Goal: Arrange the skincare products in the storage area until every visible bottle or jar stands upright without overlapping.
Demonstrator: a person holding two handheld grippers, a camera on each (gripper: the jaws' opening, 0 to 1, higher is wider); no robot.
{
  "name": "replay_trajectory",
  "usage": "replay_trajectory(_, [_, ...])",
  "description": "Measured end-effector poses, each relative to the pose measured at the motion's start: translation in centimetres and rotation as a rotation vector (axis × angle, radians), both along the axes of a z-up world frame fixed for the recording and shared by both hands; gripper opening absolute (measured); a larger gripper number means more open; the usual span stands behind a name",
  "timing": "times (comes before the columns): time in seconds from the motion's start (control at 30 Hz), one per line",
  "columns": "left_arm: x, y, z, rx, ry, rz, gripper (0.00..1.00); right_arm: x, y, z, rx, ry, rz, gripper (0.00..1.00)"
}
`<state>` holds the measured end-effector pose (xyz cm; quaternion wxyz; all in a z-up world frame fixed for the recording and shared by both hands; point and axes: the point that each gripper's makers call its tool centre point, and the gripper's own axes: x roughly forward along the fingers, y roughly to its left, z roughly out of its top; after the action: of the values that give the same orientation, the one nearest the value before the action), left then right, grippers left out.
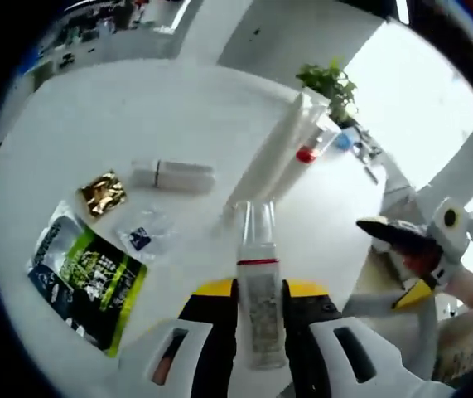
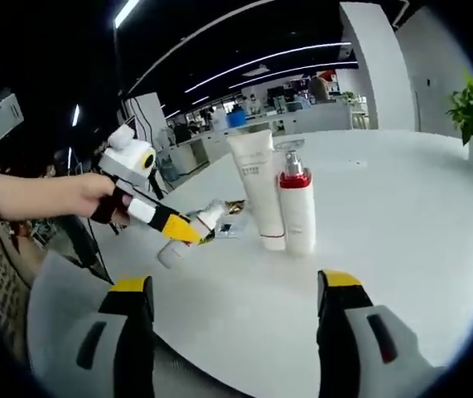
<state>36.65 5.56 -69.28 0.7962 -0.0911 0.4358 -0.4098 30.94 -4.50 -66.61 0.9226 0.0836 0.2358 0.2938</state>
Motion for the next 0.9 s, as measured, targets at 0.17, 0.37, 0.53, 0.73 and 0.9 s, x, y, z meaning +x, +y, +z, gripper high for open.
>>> replay_trajectory(0.17, [-1.1,-1.9,2.6,-0.129,-0.013,-0.037,0.17,0.3,-0.2,1.8,0.141,-0.001,-0.049,0.80])
replay_trajectory(0.37, [-2.5,-3.5,5.4,-0.252,-0.044,-0.086,0.17,0.1,1.4,4.6,0.292,-0.025,0.000,0.70])
replay_trajectory(0.53, [-4.3,-4.8,7.3,-0.343,-0.065,-0.142,0.17,0.3,2.3,7.2,0.384,-0.053,0.033,0.66])
replay_trajectory(0.73, [-6.1,-6.1,8.9,-0.414,-0.099,-0.210,0.17,0.5,2.7,8.7,0.415,-0.069,0.050,0.61])
replay_trajectory(0.9, [-7.0,-6.8,10.1,-0.472,-0.131,-0.234,0.17,0.4,2.6,9.4,0.435,-0.077,0.048,0.57])
